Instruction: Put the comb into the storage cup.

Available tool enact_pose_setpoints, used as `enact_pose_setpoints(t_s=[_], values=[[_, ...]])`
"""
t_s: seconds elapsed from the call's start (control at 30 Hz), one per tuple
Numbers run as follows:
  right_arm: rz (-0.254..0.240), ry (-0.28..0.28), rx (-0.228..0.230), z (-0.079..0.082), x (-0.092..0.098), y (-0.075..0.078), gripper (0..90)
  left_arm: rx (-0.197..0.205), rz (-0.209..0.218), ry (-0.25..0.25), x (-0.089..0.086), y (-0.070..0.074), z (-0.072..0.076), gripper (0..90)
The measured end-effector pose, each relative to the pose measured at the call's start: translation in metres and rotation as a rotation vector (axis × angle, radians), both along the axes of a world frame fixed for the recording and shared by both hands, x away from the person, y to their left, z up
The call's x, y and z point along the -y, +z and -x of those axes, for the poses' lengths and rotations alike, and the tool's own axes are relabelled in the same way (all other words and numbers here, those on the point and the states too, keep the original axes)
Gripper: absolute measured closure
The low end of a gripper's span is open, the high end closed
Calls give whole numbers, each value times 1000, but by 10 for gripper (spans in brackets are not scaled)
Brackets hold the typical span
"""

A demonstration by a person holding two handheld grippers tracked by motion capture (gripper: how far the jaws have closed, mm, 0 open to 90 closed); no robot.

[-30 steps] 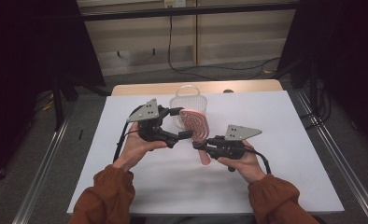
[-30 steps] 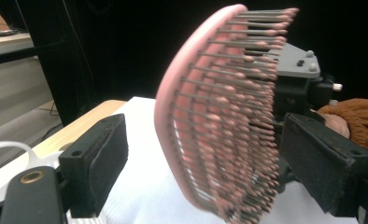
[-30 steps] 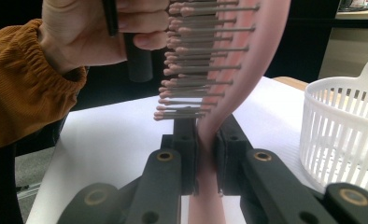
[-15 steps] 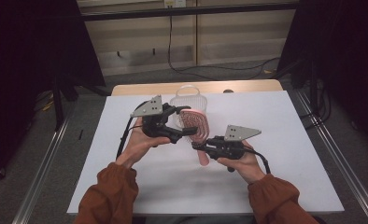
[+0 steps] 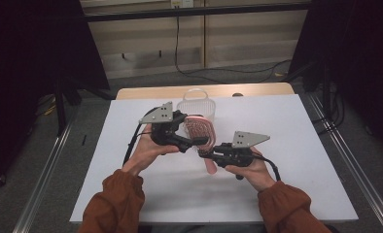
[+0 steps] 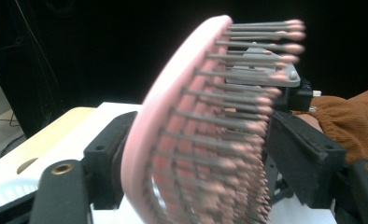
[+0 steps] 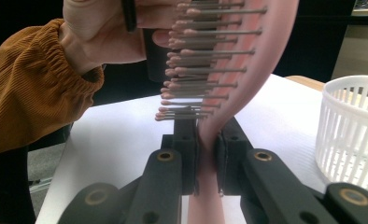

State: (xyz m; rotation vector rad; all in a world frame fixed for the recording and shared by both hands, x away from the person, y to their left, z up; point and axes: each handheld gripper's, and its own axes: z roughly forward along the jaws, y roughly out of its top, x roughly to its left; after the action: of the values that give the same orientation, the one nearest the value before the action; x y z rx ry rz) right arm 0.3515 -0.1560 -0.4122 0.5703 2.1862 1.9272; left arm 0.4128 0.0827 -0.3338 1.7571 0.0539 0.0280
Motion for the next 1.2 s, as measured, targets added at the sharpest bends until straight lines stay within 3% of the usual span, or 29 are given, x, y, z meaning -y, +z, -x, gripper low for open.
enact_pose_setpoints(t_s=[0.2, 0.27, 0.33, 0.47, 0.6, 0.8, 1.2], values=[[6, 2, -3, 0, -1, -1, 816, -8, 4, -15, 0, 0, 0, 400], [2, 2, -6, 0, -1, -1, 815, -29, 22, -26, 0, 0, 0, 445], [-10, -5, -9, -1, 0, -1, 811, -17, 33, -1, 0, 0, 1, 476], [-18, -10, -11, -3, 2, 0, 800, -15, 50, -33, 2, 1, 3, 553], [-24, -5, -13, -3, 1, 0, 786, -5, 62, -34, 2, 2, 5, 599], [-22, -4, -19, -4, 1, 0, 773, 8, 58, -29, 4, 3, 7, 624], [-34, -19, -36, -5, 0, -1, 696, -34, 66, 4, 4, 3, 6, 627]])
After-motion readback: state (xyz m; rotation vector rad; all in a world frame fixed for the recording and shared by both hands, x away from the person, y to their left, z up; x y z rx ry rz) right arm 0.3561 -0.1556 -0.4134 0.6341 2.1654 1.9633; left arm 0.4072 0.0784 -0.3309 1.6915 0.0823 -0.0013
